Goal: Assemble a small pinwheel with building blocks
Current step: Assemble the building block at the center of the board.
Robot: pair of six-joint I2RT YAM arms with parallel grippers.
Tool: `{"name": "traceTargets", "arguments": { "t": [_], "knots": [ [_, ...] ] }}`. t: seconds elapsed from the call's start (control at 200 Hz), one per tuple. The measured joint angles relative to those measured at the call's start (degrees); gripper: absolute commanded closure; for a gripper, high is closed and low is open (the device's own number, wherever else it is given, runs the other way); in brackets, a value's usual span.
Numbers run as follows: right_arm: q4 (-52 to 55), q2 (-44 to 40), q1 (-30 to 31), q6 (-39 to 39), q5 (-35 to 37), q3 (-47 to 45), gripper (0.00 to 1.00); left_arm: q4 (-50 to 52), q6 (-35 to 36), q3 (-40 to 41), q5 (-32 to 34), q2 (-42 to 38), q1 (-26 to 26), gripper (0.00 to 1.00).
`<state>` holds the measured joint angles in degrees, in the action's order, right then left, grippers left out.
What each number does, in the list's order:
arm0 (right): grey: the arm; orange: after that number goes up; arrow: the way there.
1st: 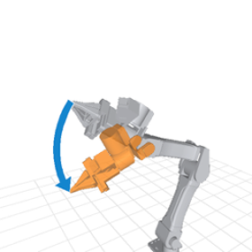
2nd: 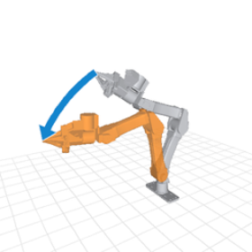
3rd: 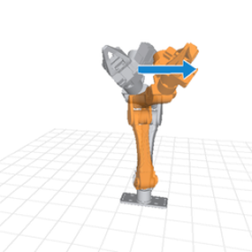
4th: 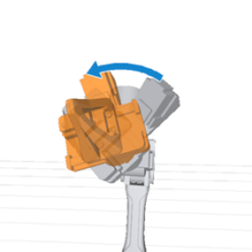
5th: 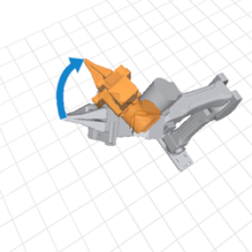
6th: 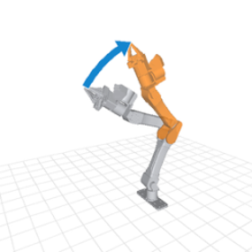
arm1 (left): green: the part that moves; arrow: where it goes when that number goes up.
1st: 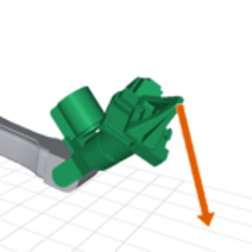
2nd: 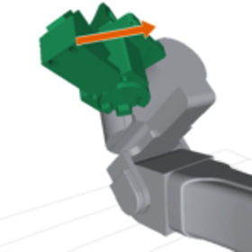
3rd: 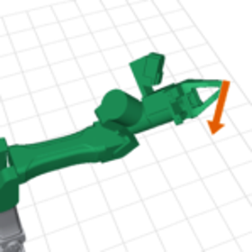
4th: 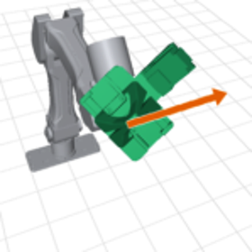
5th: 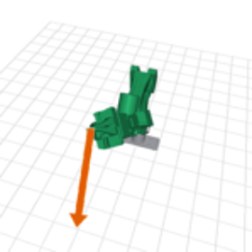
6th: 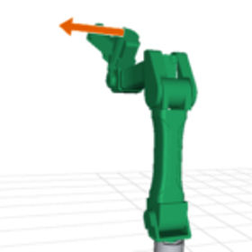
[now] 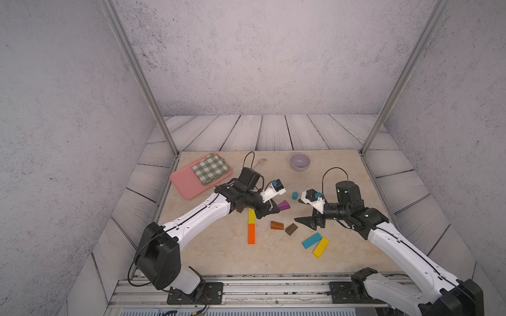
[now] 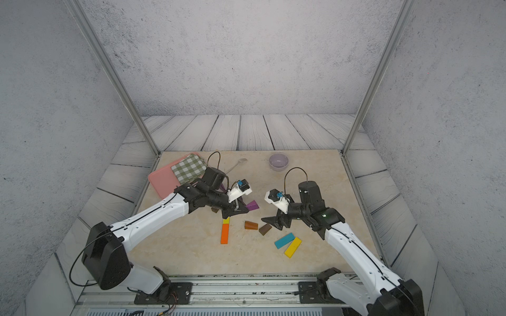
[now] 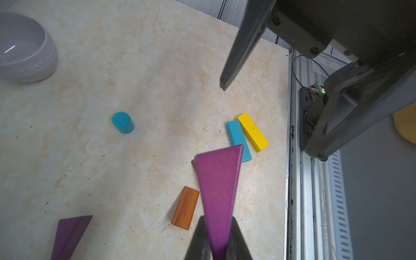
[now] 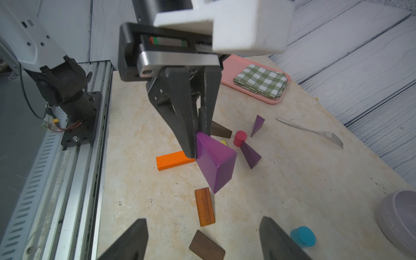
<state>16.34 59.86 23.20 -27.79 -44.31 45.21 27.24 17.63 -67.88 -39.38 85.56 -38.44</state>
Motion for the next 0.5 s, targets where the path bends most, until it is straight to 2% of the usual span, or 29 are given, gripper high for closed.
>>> {"name": "traceTargets", "arguments": {
  "t": [0.15,0.3,0.5],
  "knots": [
    [-2.4,2.5,0.0,-0.1,-0.4,0.3,0.17,1.1,0.5,0.0,0.3,0.0,-0.9,1.00],
    [0.2,10.2,0.0,-2.3,-3.7,5.9,0.17,2.2,1.3,0.0,0.8,0.0,-2.3,1.00],
    [1.4,14.7,0.1,-4.6,-10.1,8.1,0.27,2.6,2.0,0.0,1.9,0.0,-2.6,1.00]
  ]
}}
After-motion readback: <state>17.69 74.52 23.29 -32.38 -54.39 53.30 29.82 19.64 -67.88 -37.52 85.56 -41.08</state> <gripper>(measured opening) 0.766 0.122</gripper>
